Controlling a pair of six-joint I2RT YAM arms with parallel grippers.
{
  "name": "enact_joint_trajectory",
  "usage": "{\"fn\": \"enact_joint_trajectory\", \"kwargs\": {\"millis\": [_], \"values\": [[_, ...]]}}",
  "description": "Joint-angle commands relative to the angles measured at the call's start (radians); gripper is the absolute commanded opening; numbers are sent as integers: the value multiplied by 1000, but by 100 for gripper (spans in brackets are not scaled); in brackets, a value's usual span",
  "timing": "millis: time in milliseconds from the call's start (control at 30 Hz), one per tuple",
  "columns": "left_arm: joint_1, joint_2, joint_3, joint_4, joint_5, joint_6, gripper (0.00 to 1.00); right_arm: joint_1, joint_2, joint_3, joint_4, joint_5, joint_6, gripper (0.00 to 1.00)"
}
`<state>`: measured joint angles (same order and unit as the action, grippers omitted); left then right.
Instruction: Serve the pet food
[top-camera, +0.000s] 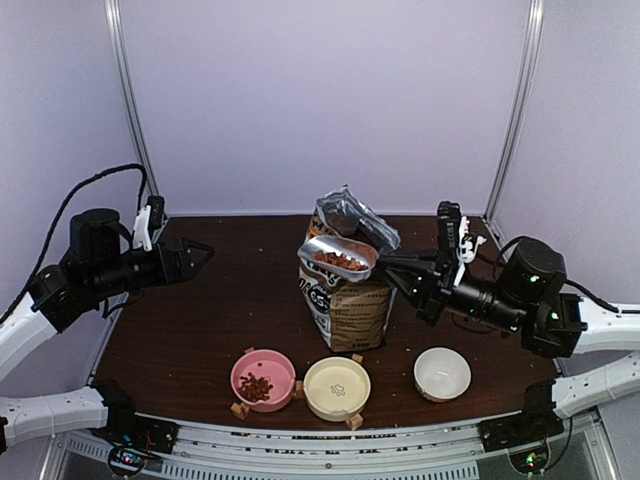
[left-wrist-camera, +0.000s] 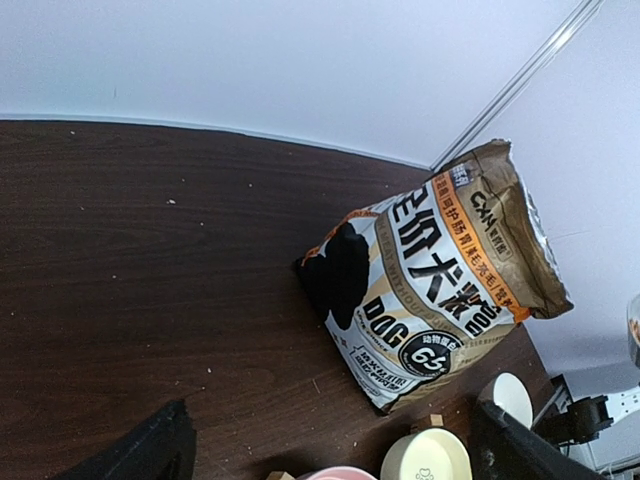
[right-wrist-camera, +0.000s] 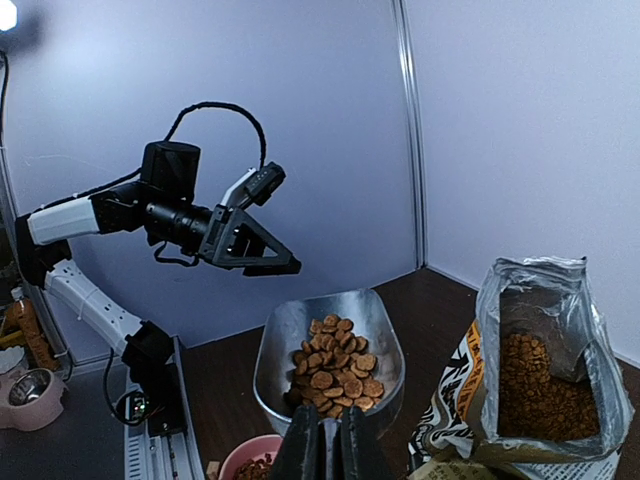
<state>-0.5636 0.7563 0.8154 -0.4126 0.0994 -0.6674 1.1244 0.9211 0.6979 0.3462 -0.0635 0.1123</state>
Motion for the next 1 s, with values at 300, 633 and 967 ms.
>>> {"fn": "enact_joint_trajectory", "kwargs": {"millis": [300, 633, 967], "values": [[5, -4, -13, 63, 21, -7, 98, 242, 169, -80, 61, 139, 36, 0], [6, -66, -22, 9, -5, -9, 98, 308, 309, -78, 118, 145, 43, 0], [5, -62, -27, 21, -3, -16, 98, 312, 415, -45, 85, 127, 44, 0]]}}
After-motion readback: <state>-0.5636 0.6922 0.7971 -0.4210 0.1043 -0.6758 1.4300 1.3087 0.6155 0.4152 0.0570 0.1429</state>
